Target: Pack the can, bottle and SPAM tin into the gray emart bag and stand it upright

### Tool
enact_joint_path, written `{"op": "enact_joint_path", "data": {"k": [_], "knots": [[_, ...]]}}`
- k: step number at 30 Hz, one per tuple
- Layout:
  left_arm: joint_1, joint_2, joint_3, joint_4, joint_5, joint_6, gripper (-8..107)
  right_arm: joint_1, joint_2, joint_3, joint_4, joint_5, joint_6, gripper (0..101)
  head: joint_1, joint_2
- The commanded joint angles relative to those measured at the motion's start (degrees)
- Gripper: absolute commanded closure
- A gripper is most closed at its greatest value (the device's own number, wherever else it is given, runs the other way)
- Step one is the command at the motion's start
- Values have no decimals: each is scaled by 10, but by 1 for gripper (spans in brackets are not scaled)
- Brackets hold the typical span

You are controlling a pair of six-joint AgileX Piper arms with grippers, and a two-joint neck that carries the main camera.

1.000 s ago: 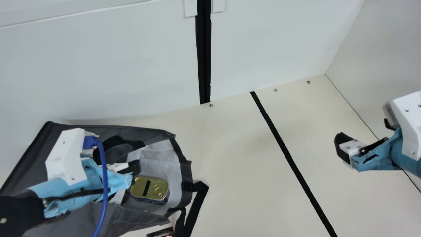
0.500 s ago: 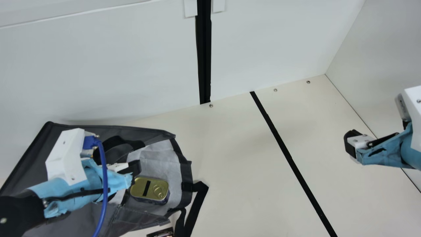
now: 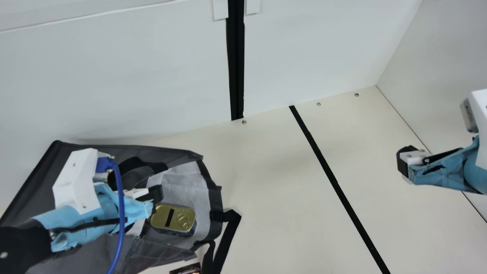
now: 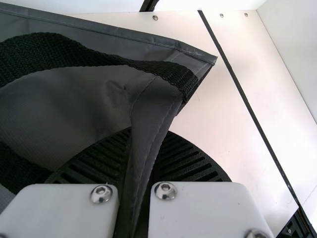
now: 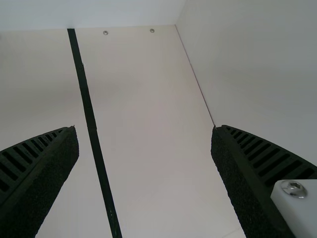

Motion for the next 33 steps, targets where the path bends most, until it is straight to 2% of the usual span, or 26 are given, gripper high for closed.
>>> {"op": "enact_joint_path", "data": {"k": [1,8,15,33], "knots": [[0,0,0,0,0,0,107,29,0,-5,-25,6,34,6,-13,-1],[0,0,0,0,0,0,107,90,0,-4,-76,10,96,6,-13,-1],[0,0,0,0,0,0,107,127,-3,6,-107,10,135,6,-13,-1],[0,0,0,0,0,0,107,156,-12,24,-122,10,153,6,-13,-1]]}}
